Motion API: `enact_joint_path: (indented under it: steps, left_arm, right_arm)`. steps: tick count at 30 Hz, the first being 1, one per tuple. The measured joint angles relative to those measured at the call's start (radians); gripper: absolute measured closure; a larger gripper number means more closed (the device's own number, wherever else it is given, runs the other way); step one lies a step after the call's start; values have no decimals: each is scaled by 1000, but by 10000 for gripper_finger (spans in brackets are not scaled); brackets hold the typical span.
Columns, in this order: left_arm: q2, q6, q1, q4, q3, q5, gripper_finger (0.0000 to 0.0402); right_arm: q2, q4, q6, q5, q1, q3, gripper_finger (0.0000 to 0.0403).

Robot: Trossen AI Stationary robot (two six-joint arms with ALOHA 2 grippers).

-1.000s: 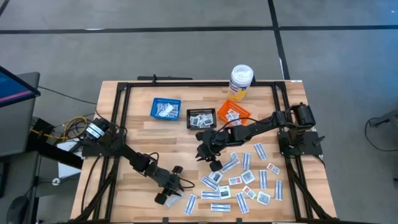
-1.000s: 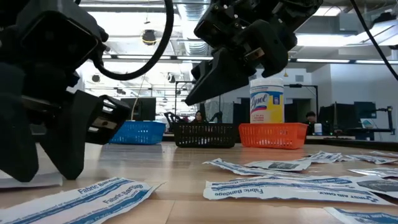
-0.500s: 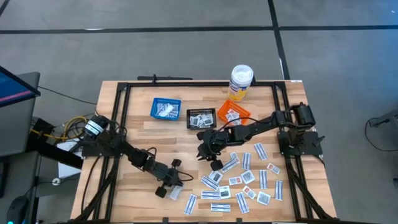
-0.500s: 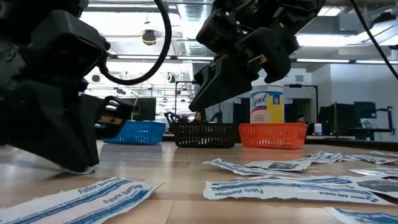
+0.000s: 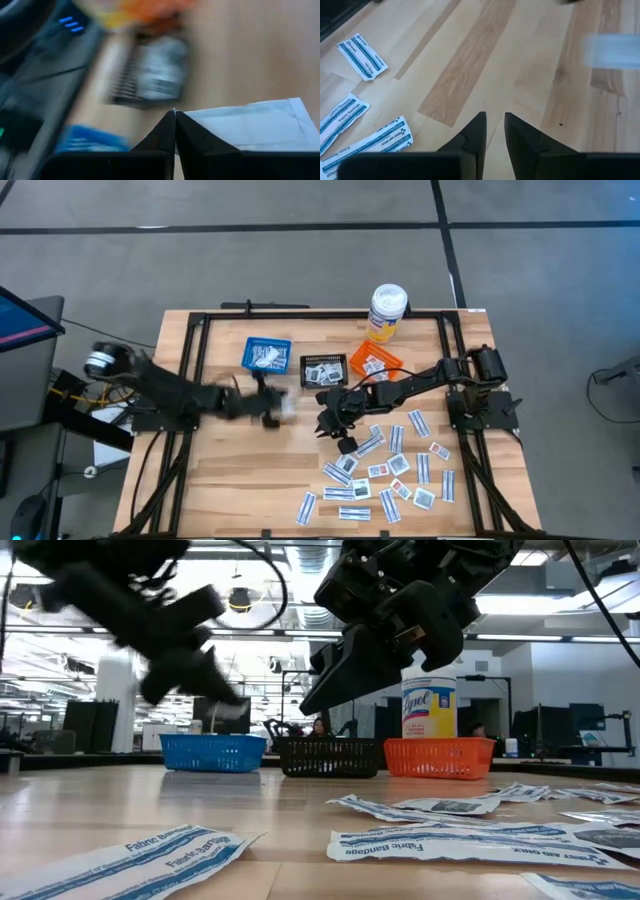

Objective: Pick & Place First Aid Supplies
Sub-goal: Put the bandage into the blue container

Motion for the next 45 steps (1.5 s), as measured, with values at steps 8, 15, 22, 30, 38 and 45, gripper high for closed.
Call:
enact_joint_path:
  steps: [8,15,22,30,38,45]
  left_arm:
    - [-143,-11,445,21,-58,36,388]
    - [-133,-81,604,16,-137,246,387]
    - [-133,-86,608,48,-142,206,352]
    - [-134,-107,608,67,-142,80,298]
    - [-134,-108,582,277,-142,350,290]
    - [-134,-112,555,440,-142,623,295]
  right_arm:
    - [0,7,1,0,0,0,340]
    - [0,4,1,0,0,0,340]
    - [0,4,28,0,1,0,340]
    - [0,59,85,0,1,0,340]
    - [0,22,89,3,54,0,335]
    - [35,-17,138,6,145,-1,296]
